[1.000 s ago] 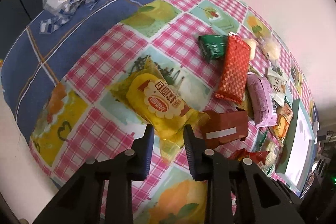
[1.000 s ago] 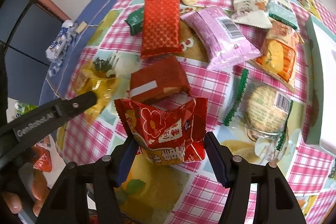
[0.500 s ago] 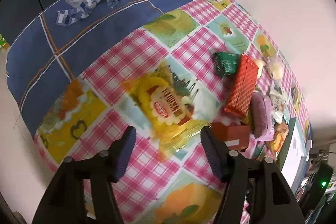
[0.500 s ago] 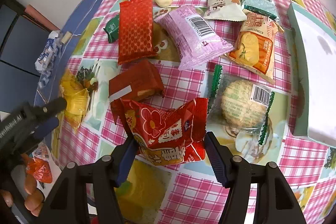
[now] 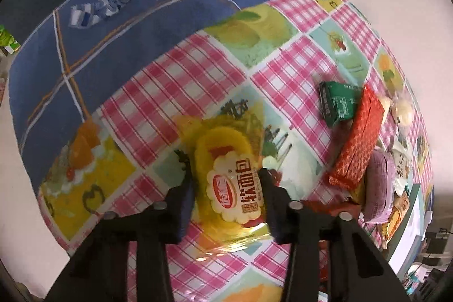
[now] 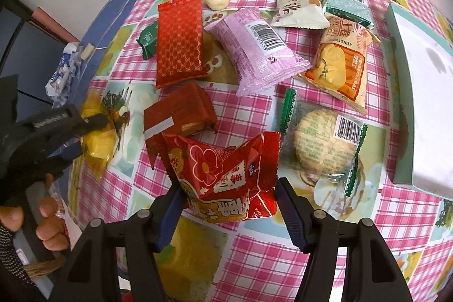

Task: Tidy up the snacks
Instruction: 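Close the left tool on the yellow bag while the right tool grips the red candy pack, then carry both packs to the white tray and open both tools to release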

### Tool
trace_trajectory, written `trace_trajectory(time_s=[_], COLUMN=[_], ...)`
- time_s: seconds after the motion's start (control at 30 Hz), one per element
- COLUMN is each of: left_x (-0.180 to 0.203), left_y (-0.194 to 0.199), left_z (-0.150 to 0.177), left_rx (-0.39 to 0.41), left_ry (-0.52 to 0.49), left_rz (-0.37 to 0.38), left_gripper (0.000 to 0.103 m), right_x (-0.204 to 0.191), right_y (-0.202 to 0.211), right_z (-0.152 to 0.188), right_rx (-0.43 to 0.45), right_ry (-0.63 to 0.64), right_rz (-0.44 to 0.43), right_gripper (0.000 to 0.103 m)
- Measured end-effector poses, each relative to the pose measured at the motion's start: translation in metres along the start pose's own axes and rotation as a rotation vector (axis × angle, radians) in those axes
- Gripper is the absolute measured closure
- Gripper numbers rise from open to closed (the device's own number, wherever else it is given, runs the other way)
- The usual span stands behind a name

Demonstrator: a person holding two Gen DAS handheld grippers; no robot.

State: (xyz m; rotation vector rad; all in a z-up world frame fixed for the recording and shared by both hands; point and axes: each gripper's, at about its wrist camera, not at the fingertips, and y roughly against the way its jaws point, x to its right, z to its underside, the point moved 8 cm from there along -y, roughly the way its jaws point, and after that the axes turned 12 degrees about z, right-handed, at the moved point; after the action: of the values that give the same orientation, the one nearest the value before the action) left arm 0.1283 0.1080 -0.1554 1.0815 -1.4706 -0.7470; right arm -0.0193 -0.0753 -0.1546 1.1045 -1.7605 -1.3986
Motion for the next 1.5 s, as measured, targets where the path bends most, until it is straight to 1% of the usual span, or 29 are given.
trace_trajectory(time_s=[0.1,0.23,0.37,0.4,0.47,0.6,0.63,0.67,0.73,0.83,0.9,0.97,1.07,1.2,1.37,1.5], left_x=[0.007,0.025,0.057,0.068,0.086,0.137,0.158,0.172,0.204,0.254,0.287,0.313,0.344,0.374,0.401,0.415], left_y=[0.005,0.021,0.037,0.039,0.042,0.047,0.045,0.044,0.037,0.028,0.018,0.010,-0.007,-0.029,-0.045,-0.058], left_z=[0.001,0.003,0.006,0.007,0.011,0.027,0.034,0.039,0.050,0.073,0.088,0.103,0.121,0.141,0.152,0.158], left_rx=[0.015,0.043,0.063,0.059,0.050,0.025,0.010,-0.001,-0.025,-0.053,-0.067,-0.081,-0.105,-0.126,-0.125,-0.116], left_ry=[-0.026,-0.061,-0.131,-0.151,-0.191,-0.301,-0.342,-0.368,-0.429,-0.522,-0.578,-0.619,-0.668,-0.739,-0.785,-0.820], left_rz=[-0.008,0.012,0.043,0.055,0.070,0.086,0.098,0.109,0.128,0.163,0.185,0.206,0.232,0.243,0.283,0.290], left_gripper=[0.062,0.062,0.062,0.062,0.062,0.062,0.062,0.062,0.062,0.062,0.062,0.062,0.062,0.062,0.062,0.062], right_x=[-0.001,0.002,0.016,0.024,0.044,0.108,0.129,0.147,0.178,0.218,0.241,0.264,0.292,0.320,0.352,0.368], right_y=[0.005,0.022,0.043,0.049,0.058,0.071,0.074,0.077,0.082,0.083,0.081,0.079,0.076,0.073,0.063,0.057], right_z=[-0.001,-0.006,-0.015,-0.020,-0.028,-0.042,-0.044,-0.045,-0.045,-0.044,-0.042,-0.039,-0.036,-0.036,-0.038,-0.040], right_rx=[0.013,0.058,0.105,0.125,0.158,0.204,0.214,0.221,0.230,0.221,0.210,0.197,0.181,0.173,0.157,0.156], right_ry=[-0.006,-0.035,-0.091,-0.114,-0.161,-0.317,-0.368,-0.407,-0.476,-0.586,-0.644,-0.700,-0.763,-0.803,-0.860,-0.882], right_rz=[-0.012,-0.050,-0.094,-0.095,-0.065,0.050,0.090,0.134,0.188,0.176,0.195,0.210,0.186,0.201,0.228,0.246], right_gripper=[0.036,0.036,0.036,0.036,0.036,0.036,0.036,0.036,0.036,0.036,0.036,0.036,0.036,0.036,0.035,0.035])
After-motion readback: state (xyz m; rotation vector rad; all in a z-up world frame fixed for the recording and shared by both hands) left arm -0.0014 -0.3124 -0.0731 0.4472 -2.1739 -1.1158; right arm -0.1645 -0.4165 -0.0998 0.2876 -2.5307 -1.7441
